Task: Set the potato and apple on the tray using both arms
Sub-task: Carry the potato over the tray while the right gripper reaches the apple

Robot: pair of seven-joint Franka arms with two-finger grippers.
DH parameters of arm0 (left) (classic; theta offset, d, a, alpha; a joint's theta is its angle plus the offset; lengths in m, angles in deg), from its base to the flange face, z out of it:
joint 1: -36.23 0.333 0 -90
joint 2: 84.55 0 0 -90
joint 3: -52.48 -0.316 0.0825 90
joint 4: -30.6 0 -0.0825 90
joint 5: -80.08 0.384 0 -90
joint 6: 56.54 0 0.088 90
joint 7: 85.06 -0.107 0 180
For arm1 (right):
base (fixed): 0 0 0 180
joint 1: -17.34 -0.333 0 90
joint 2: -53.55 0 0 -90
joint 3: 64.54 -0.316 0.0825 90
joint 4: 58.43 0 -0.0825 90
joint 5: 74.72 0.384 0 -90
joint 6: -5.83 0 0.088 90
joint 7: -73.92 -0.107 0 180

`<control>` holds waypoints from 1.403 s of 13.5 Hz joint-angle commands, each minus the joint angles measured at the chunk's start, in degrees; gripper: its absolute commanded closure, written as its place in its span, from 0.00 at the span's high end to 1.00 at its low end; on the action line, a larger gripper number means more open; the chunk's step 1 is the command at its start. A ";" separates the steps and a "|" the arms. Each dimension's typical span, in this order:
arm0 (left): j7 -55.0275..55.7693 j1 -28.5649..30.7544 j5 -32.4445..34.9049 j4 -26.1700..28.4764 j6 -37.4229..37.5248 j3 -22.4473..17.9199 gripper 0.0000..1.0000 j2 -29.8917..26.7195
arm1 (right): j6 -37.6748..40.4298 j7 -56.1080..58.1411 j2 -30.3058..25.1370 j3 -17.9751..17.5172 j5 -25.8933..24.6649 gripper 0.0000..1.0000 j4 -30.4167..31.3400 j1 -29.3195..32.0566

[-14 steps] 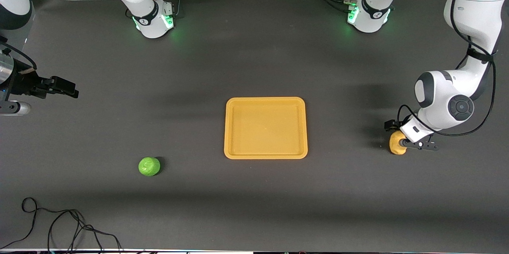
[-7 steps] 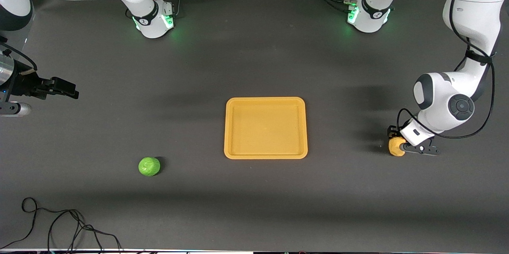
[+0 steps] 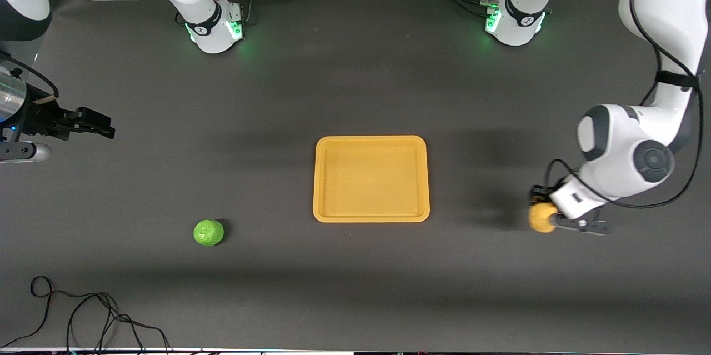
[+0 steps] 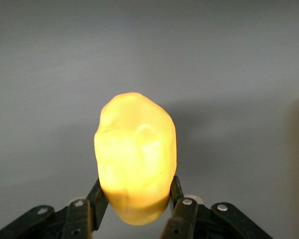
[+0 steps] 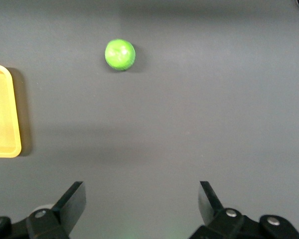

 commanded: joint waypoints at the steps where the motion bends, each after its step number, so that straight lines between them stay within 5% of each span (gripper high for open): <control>1: 13.97 -6.28 -0.61 -1.69 1.22 5.70 0.00 -0.02 | -2.93 0.33 1.33 -0.02 0.11 1.00 -1.26 -1.37; 4: 32.01 -15.96 0.71 -3.00 0.42 5.72 0.00 2.52 | -3.21 -0.20 7.99 -0.11 0.19 1.00 -9.31 -3.12; 7: 32.30 -17.30 0.80 -0.56 -0.37 5.72 0.00 4.03 | -2.68 -0.03 16.79 -0.11 0.11 1.00 -20.22 -4.19; 12: 33.01 -19.14 1.33 1.30 -6.61 5.63 0.02 5.87 | -4.87 -0.03 21.80 -0.11 0.19 1.00 -20.69 -5.25; 15: 32.92 -18.44 1.33 1.21 -6.79 5.55 0.57 6.75 | -8.90 -0.11 22.52 -0.11 0.63 1.00 -16.41 -5.16; 16: 32.92 -18.44 1.33 1.12 -6.79 5.55 0.88 6.84 | -13.19 -0.11 22.09 -0.02 1.24 1.00 -12.55 -5.24; 17: 33.01 -18.44 1.24 0.95 -6.88 5.55 1.00 7.28 | -17.84 -0.11 22.08 -0.02 1.95 1.00 -8.86 -5.16; 19: 33.10 -18.27 1.24 0.86 -6.53 5.46 1.00 6.93 | -28.73 -0.11 22.17 0.06 3.27 1.00 -0.60 -5.16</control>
